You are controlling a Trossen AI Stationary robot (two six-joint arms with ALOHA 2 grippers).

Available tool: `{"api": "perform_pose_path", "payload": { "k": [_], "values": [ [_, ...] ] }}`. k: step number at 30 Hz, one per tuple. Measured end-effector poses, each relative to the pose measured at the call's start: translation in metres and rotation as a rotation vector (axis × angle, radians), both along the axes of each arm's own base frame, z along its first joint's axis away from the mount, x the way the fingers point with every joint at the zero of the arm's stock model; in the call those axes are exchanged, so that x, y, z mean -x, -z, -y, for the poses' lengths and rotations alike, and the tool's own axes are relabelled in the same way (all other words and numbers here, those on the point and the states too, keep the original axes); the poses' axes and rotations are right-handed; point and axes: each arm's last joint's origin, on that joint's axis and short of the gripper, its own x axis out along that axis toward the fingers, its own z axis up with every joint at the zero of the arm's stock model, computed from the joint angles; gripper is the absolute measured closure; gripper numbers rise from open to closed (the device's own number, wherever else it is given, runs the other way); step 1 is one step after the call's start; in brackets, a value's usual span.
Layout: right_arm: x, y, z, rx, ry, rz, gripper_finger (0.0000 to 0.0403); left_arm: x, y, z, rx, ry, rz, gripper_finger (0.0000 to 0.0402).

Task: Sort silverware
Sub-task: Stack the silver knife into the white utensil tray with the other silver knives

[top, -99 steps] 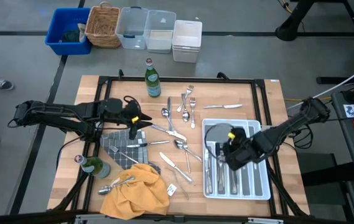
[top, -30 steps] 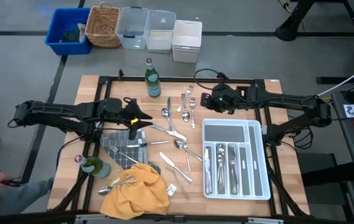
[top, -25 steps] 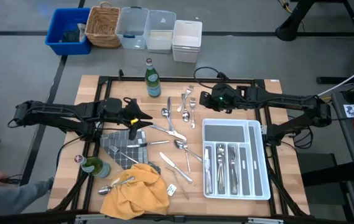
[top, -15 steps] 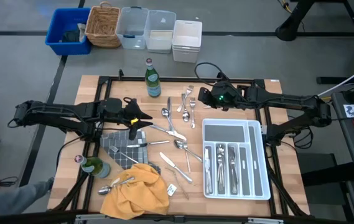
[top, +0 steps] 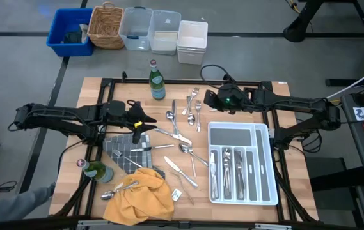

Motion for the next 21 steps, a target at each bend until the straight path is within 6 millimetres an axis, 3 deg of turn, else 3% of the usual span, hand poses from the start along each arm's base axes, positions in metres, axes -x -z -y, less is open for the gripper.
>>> {"api": "perform_pose_path", "payload": {
  "k": [7, 14, 21],
  "values": [
    [0.016, 0.011, 0.007, -0.007, 0.109, -0.182, 0.0295, 0.0, 0.0, 0.0, 0.001, 0.0, 0.0, 0.0284],
    [0.031, 0.027, 0.035, -0.139, 0.198, -0.327, 0.0295, 0.0, 0.0, 0.0, -0.002, 0.001, -0.001, 0.0284],
    [0.029, 0.057, 0.064, -0.299, 0.18, -0.464, 0.0295, 0.0, 0.0, 0.0, -0.002, 0.001, -0.001, 0.0284]
  ]
}}
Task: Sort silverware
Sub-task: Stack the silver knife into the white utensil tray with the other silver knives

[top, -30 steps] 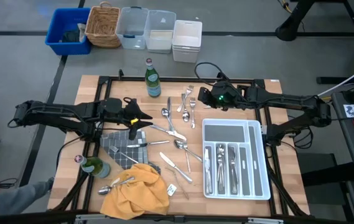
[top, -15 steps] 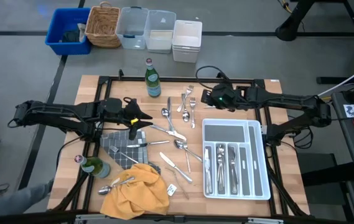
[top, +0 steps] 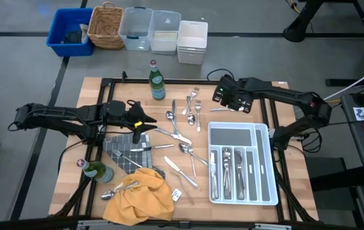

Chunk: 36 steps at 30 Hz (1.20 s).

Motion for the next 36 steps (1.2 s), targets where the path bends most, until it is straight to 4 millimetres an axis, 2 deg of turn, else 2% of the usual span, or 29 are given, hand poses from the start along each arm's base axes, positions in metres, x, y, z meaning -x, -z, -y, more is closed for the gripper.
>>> {"api": "perform_pose_path", "payload": {
  "k": [9, 19, 28, 36],
  "values": [
    [-0.001, 0.041, 0.04, -0.197, 0.052, -0.063, 0.0295, 0.0, 0.0, 0.0, 0.0, 0.0, 0.0, 0.0284],
    [0.009, 0.076, 0.075, -0.356, 0.231, -0.078, 0.0294, 0.0, 0.0, 0.0, -0.001, 0.0, 0.0, 0.0284],
    [0.013, 0.085, 0.085, -0.396, 0.459, -0.083, 0.0294, 0.0, 0.0, -0.004, -0.056, -0.001, -0.008, 0.0284],
    [0.01, 0.098, 0.086, -0.435, 0.549, -0.118, 0.0294, 0.005, 0.008, -0.014, -0.064, -0.043, -0.096, 0.0284]
  ]
}}
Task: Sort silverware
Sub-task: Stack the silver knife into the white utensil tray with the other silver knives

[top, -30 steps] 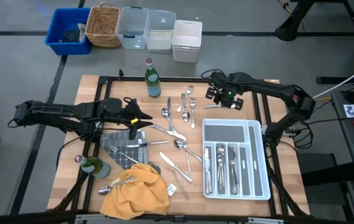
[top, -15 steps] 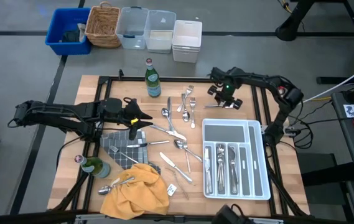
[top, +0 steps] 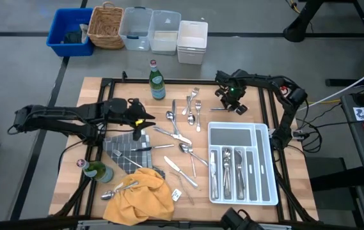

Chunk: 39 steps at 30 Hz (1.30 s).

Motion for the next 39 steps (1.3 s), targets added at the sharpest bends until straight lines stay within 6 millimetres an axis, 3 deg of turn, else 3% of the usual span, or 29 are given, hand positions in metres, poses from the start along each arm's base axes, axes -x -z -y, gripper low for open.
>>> {"api": "perform_pose_path", "payload": {
  "k": [18, 26, 39],
  "values": [
    [0.005, 0.004, 0.01, 0.042, 0.171, -0.04, 0.0295, 0.005, 0.004, -0.013, -0.065, -0.033, -0.065, 0.0284],
    [0.01, 0.015, 0.002, -0.018, 0.184, -0.035, 0.0295, 0.005, 0.004, -0.015, -0.076, -0.041, -0.067, 0.0284],
    [0.013, 0.017, 0.004, 0.093, 0.162, -0.116, 0.0295, 0.005, 0.004, -0.016, -0.09, -0.054, -0.074, 0.0284]
  ]
}}
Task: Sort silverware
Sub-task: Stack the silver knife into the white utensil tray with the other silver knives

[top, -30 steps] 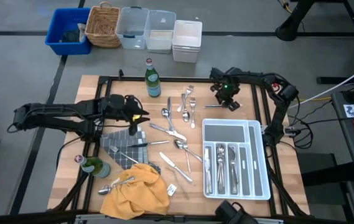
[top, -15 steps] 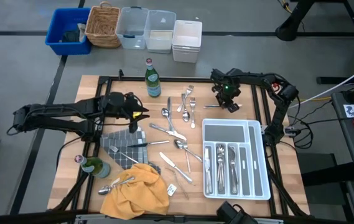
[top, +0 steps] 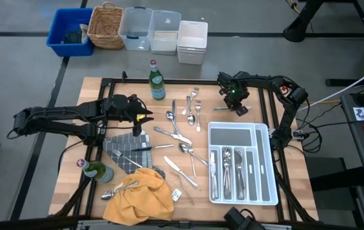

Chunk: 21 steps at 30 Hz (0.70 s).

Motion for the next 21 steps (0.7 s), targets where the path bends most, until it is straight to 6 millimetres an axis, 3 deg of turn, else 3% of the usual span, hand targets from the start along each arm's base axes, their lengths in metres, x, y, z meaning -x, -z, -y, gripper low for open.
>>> {"api": "perform_pose_path", "payload": {
  "k": [10, 21],
  "values": [
    [-0.001, -0.0003, 0.0042, 0.077, -0.103, -0.015, 0.0295, 0.0009, 0.0016, 0.0002, 0.005, -0.001, -0.018, 0.0284],
    [-0.0014, -0.0061, 0.0025, 0.059, -0.066, 0.047, 0.0295, 0.0009, 0.0015, 0.0002, 0.005, -0.001, -0.018, 0.0284]
  ]
}}
